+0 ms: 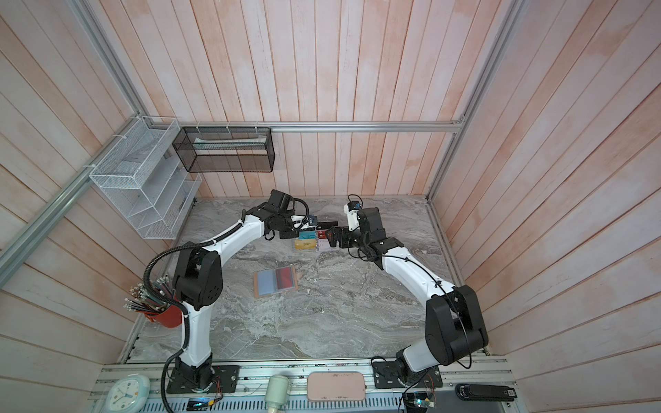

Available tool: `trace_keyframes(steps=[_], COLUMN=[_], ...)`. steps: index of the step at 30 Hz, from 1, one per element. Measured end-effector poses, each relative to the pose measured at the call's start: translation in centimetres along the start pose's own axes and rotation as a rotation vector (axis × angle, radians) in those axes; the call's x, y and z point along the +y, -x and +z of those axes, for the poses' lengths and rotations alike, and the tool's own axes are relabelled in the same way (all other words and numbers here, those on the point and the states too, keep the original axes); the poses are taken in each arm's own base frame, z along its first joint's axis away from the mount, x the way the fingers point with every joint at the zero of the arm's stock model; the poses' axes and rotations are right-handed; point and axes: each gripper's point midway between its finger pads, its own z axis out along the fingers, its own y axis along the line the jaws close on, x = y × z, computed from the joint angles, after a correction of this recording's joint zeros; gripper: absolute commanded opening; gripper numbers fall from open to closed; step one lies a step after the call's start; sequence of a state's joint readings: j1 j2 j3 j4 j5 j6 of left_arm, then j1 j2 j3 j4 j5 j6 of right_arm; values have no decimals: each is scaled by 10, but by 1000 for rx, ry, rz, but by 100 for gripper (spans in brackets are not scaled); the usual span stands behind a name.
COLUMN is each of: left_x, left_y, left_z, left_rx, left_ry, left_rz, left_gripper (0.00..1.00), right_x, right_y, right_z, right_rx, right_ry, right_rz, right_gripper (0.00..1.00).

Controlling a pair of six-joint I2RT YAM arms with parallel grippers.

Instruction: Take the credit cards out of the card holder

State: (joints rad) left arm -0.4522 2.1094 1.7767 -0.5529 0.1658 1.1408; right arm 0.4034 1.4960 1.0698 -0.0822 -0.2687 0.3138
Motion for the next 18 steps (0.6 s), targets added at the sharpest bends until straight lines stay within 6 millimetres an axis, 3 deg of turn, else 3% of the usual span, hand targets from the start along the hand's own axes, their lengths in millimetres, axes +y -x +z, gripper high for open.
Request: trace_keyframes(steps=[18], left_x=[16], left_y=[1], left_z=[1], left_rx=[28], left_ry=[79], left_rz=[82], left_gripper=[0], right_x=[0], right_y=[0], right_z=[0], right_rx=[1], right_ry=[0], right_rz=[0], right_gripper=[98])
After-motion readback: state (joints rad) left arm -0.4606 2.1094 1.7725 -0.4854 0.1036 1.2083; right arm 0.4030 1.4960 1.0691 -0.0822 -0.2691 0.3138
